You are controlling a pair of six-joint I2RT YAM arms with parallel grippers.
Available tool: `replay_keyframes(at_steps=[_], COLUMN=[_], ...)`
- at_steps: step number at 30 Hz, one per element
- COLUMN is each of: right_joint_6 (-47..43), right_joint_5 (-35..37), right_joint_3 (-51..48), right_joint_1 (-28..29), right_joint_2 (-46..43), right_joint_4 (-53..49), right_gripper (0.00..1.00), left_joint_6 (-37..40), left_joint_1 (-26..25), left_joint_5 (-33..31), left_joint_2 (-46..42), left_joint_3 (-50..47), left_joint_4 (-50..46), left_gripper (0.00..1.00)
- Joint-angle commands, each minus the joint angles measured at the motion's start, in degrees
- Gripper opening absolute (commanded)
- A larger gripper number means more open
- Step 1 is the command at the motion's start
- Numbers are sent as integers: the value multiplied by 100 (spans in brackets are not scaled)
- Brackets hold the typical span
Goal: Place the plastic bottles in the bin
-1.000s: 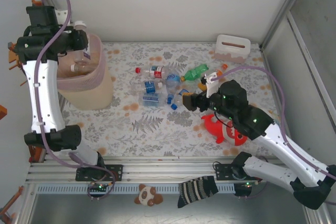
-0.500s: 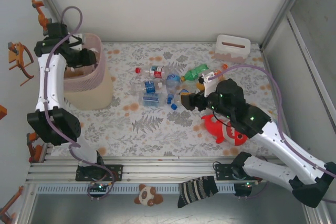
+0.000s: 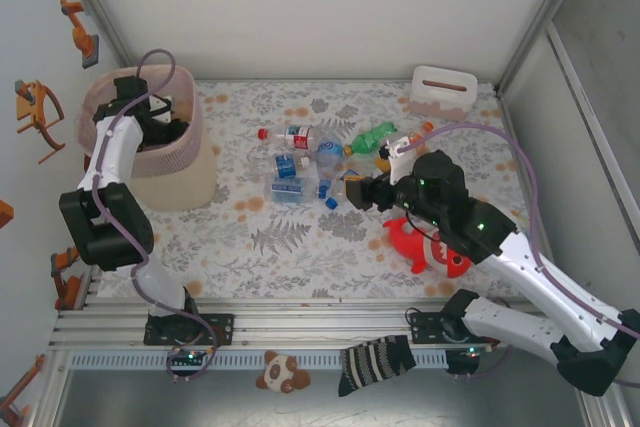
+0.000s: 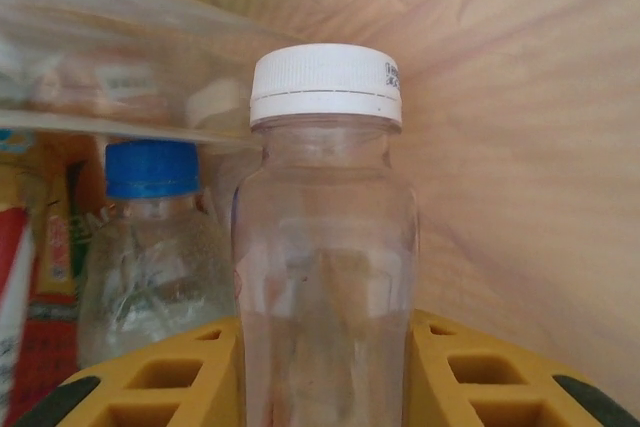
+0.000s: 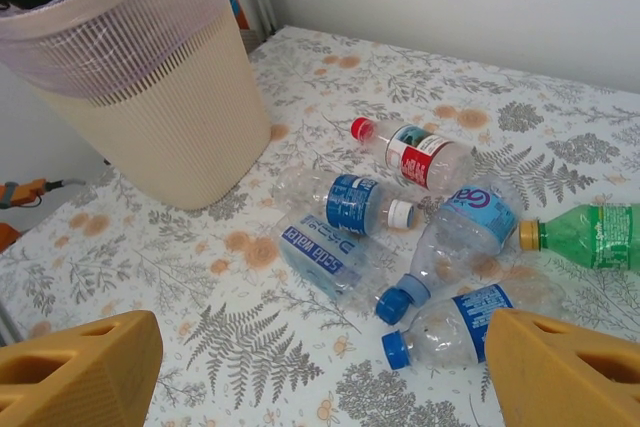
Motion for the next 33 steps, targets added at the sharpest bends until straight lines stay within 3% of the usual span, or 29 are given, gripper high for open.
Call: replay_keyframes(at_steps=[1,7,14,19,33], right_joint_6=[-29,41,311,560,1360], right_joint_5=[128,392,1297,1479,1400], right_joint_3=[76,152,407,512,494], right_joint_1=[3,2,-11,-176,-877], right_joint_2=[-113,-106,52,243,711], right_joint_4=[51,-119,-755,-1133,-1665], right_gripper=[83,83,84,84,83], left_joint_6=[-103,-44,-90,-130,-155], left_joint_1=[27,77,128,172,229], left_joint_5=[113,-11,55,118,148], left_joint_2=[234,385,-121,-480,-1397], left_joint_3=[-19,-3,-94,-130,-256], left_joint_4=[-74,-232,-68,-31,254], left_gripper=[38,47,59,64,67])
